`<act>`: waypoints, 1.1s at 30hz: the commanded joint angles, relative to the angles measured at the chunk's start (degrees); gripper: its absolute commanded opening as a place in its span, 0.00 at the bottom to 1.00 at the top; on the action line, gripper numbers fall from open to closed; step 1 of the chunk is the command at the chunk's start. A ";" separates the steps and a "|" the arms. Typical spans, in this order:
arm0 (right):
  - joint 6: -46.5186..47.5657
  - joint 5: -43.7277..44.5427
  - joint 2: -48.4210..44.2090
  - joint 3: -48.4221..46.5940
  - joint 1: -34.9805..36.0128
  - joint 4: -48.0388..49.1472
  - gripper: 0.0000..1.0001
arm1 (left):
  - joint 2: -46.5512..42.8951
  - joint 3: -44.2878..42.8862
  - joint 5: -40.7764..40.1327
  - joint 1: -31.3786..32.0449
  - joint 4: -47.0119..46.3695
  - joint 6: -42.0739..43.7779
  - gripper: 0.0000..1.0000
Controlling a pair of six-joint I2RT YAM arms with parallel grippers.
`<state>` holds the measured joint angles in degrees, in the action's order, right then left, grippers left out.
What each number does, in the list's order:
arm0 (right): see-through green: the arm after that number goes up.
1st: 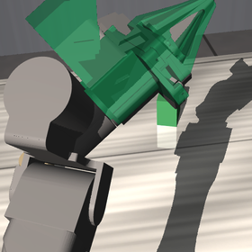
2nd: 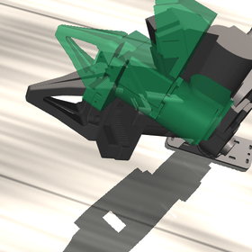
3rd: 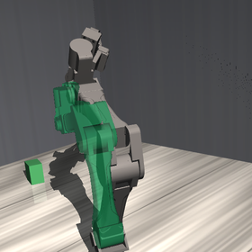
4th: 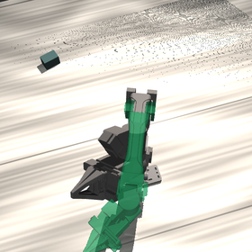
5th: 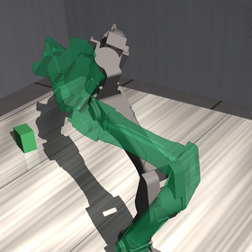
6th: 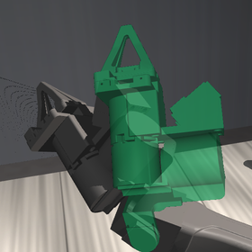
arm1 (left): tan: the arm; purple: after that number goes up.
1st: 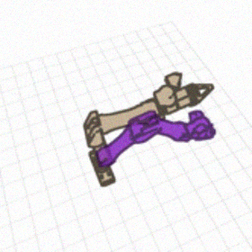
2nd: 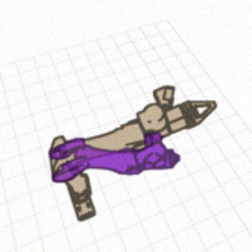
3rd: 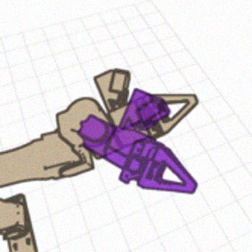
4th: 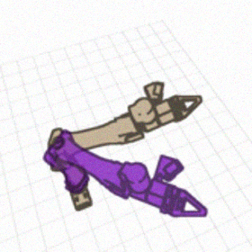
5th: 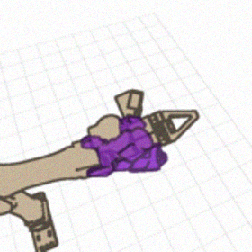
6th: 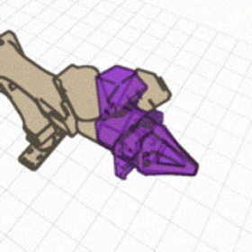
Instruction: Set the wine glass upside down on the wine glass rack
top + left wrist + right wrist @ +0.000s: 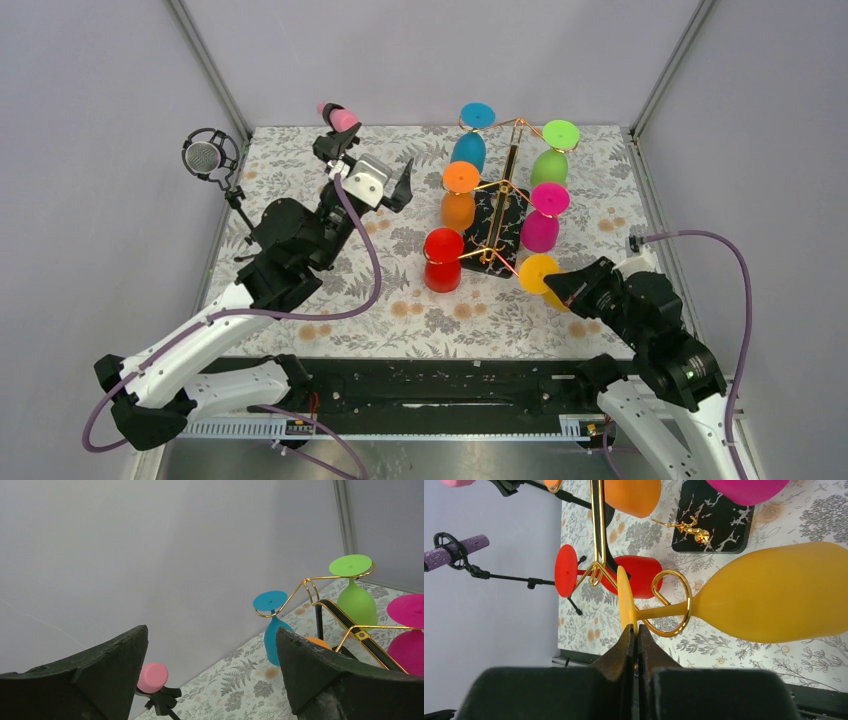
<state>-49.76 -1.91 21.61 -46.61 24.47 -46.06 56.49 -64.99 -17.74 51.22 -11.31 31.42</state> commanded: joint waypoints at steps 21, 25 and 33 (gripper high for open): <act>-3.27 2.22 3.10 0.28 -0.21 8.43 0.01 | -0.98 -0.86 0.63 -0.24 -1.59 -0.65 0.99; -3.78 0.61 4.14 1.59 -0.21 9.70 0.09 | -1.11 -0.70 0.54 -0.21 -1.39 -0.58 0.99; -3.64 4.21 3.16 3.36 -0.21 9.62 0.21 | -1.01 -0.49 0.54 -0.23 -1.28 -0.68 0.99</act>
<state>-53.06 0.43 25.61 -43.35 24.47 -39.24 56.62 -64.99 -17.61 51.22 -10.37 31.42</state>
